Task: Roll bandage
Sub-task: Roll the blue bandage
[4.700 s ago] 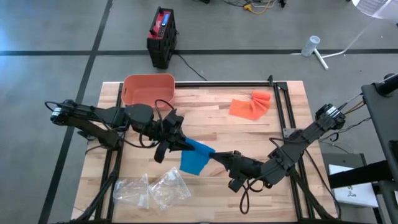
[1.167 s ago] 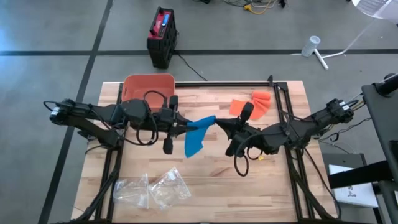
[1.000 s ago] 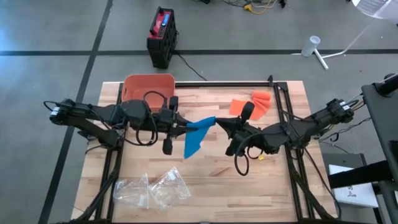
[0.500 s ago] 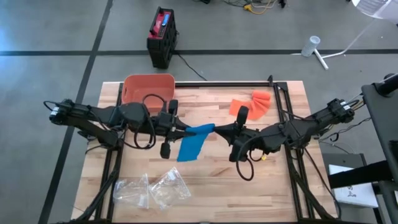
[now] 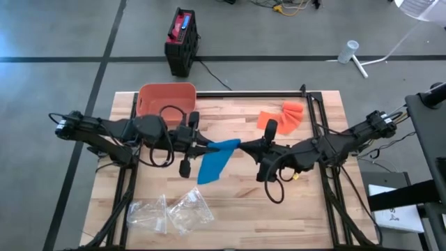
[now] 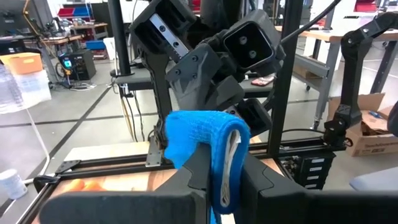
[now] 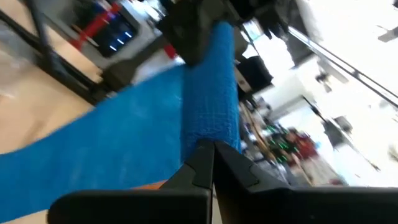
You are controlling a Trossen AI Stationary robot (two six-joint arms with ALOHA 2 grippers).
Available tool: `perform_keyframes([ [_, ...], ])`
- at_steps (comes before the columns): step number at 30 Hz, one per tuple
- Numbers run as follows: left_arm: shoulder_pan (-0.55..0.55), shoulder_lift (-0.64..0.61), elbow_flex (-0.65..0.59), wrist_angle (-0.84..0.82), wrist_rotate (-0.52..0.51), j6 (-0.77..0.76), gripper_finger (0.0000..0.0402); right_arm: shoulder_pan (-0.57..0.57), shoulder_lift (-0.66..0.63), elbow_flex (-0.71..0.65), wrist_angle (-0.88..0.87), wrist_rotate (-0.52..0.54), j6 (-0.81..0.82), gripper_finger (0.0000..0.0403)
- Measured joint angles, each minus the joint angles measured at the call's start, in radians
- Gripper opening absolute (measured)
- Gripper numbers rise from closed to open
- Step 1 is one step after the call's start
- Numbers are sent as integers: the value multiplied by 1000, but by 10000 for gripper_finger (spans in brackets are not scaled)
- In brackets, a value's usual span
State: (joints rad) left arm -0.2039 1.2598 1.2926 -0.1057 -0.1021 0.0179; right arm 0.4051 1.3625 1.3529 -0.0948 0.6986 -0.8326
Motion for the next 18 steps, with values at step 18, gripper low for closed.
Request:
perform_keyframes([
  [18, -7, -3, -1, 44, 34, -195, 22, 142, -62, 13, -129, -48, -176, 70],
])
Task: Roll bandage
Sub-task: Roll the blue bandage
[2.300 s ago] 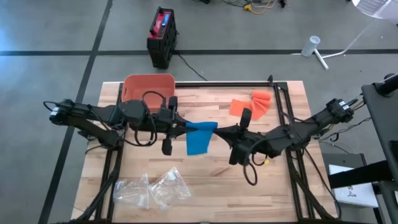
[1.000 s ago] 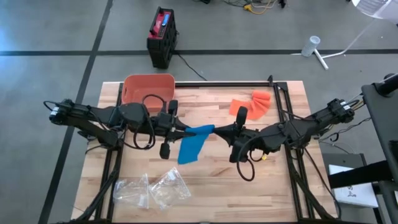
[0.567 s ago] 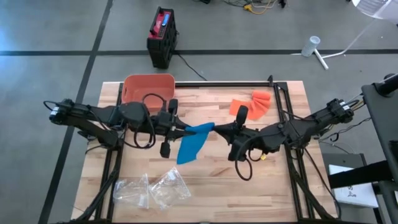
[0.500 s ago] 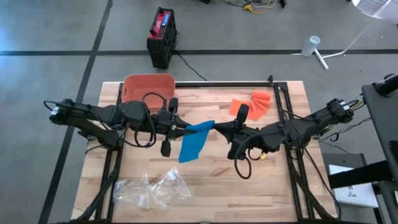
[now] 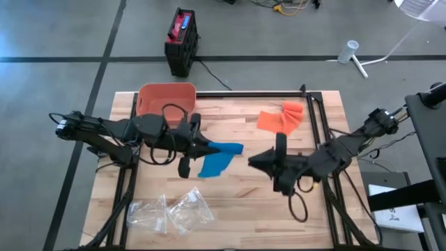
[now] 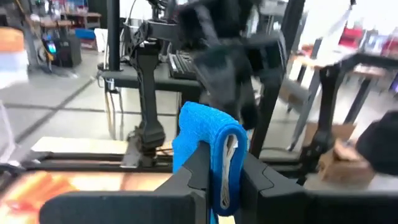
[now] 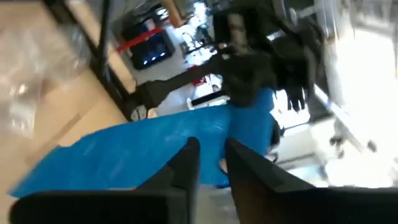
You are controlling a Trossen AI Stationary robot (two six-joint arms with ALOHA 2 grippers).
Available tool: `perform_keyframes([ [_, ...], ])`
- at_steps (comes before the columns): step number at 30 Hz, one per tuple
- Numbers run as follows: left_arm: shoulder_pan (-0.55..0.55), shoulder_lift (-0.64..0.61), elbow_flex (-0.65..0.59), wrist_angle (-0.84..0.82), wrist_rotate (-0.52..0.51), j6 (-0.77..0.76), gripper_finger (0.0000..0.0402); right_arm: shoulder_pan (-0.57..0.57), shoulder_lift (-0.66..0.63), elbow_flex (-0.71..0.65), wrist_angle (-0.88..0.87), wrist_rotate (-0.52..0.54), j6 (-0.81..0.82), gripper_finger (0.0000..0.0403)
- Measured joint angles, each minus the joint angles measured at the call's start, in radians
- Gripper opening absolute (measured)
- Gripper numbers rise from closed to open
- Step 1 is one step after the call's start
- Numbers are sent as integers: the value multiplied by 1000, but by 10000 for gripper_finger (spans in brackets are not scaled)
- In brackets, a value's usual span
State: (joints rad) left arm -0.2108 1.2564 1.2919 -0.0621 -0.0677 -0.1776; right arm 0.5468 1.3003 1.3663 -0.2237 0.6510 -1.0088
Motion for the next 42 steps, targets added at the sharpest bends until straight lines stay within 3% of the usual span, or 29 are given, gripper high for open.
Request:
perform_keyframes([
  [2, 0, 2, 0, 12, 6, -58, 23, 15, 21, 0, 4, 30, -108, 85],
  [5, -2, 2, 0, 14, 13, -74, 24, 35, 64, -1, 63, 158, -248, 104],
  [10, -25, 2, 0, 17, 125, 39, 22, 67, 98, 0, 186, 317, -274, 111],
  [16, -63, 2, 0, 18, 237, 261, 22, 116, 97, 3, 345, 272, -185, 95],
  [20, -72, 5, 1, 49, 268, 309, 19, 118, 97, 3, 386, 189, -48, 87],
  [24, -70, 15, -10, 76, 260, 360, 21, 101, 97, 3, 387, 101, 120, 81],
  [31, -72, 15, -31, 141, 250, 454, 19, 72, 97, 3, 385, 81, 338, 75],
  [37, -72, 15, -59, 186, 170, 492, 21, 50, 96, 3, 374, 85, 422, 89],
  [42, -72, 15, -75, 203, 162, 492, 21, 40, 95, 3, 345, 79, 464, 102],
])
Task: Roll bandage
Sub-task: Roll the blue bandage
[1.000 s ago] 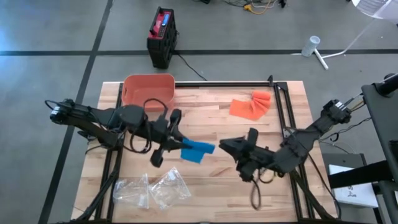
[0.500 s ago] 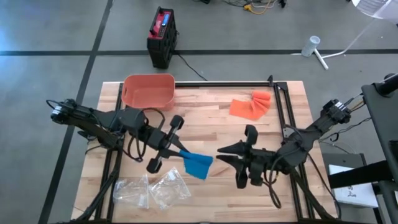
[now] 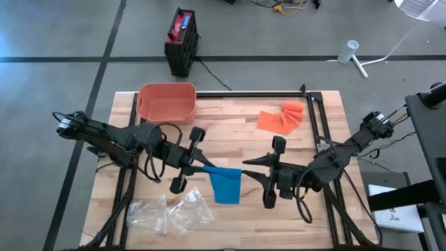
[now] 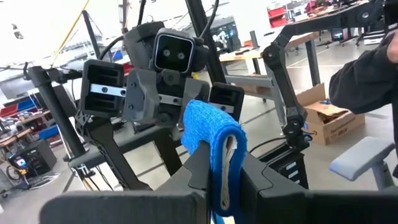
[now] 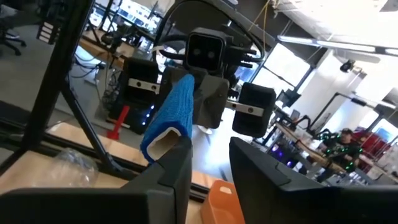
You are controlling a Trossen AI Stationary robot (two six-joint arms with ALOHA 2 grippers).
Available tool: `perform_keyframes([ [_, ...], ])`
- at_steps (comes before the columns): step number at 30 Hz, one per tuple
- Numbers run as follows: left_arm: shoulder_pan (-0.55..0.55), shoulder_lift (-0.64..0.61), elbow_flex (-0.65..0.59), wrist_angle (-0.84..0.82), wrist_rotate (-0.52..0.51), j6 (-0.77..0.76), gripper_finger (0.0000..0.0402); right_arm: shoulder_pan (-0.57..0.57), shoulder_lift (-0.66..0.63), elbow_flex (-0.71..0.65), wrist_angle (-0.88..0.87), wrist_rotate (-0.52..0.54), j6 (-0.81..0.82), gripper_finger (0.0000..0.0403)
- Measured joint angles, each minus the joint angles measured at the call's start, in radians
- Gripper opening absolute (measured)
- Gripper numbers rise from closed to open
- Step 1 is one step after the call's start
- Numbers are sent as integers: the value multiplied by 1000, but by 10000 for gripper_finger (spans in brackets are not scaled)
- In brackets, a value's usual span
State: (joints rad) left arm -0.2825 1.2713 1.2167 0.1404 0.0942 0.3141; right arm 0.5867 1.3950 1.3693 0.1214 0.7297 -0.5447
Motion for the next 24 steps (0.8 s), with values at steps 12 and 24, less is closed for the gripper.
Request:
perform_keyframes([
  [12, 1, 2, 0, 10, -41, 12, 21, -3, -60, 0, -81, 2, 34, 106],
  [24, 1, 56, -2, 98, -133, 239, 20, -6, -91, 0, -180, -57, 187, 95],
])
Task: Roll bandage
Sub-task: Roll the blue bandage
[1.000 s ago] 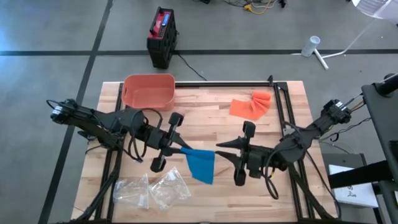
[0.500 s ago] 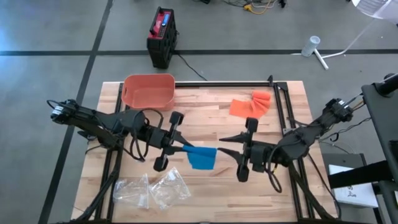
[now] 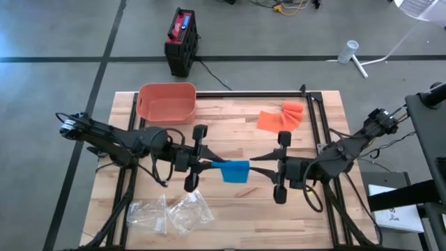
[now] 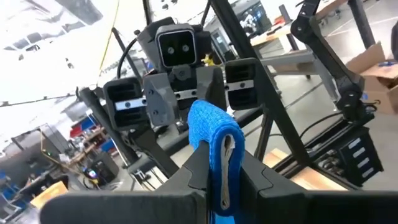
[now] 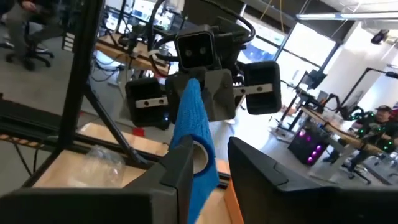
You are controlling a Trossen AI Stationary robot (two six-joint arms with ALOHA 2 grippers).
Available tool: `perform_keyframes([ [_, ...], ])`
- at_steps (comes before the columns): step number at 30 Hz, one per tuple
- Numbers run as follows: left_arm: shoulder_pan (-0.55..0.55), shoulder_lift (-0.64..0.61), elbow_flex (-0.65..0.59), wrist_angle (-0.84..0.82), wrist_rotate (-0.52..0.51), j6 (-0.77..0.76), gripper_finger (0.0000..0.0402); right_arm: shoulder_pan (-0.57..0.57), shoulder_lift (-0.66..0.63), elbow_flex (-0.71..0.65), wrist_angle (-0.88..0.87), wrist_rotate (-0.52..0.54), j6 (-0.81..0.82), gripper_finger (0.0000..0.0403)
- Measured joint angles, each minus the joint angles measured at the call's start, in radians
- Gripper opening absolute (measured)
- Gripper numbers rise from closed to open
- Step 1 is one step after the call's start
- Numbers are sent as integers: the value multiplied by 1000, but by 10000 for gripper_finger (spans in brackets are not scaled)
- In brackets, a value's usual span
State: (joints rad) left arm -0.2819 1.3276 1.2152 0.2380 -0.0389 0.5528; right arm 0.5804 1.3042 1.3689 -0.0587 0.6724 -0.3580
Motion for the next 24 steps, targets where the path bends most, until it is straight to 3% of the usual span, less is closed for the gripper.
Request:
perform_keyframes([
  [9, 2, -4, 0, 24, -58, 33, 20, -1, -52, -1, -99, -4, 101, 132],
  [13, 2, 6, 0, 22, -60, 34, 20, -1, -34, 0, -91, -56, 80, 142],
  [24, 2, 11, 0, 39, -57, 45, 20, -18, -25, -1, -73, -45, 78, 129],
])
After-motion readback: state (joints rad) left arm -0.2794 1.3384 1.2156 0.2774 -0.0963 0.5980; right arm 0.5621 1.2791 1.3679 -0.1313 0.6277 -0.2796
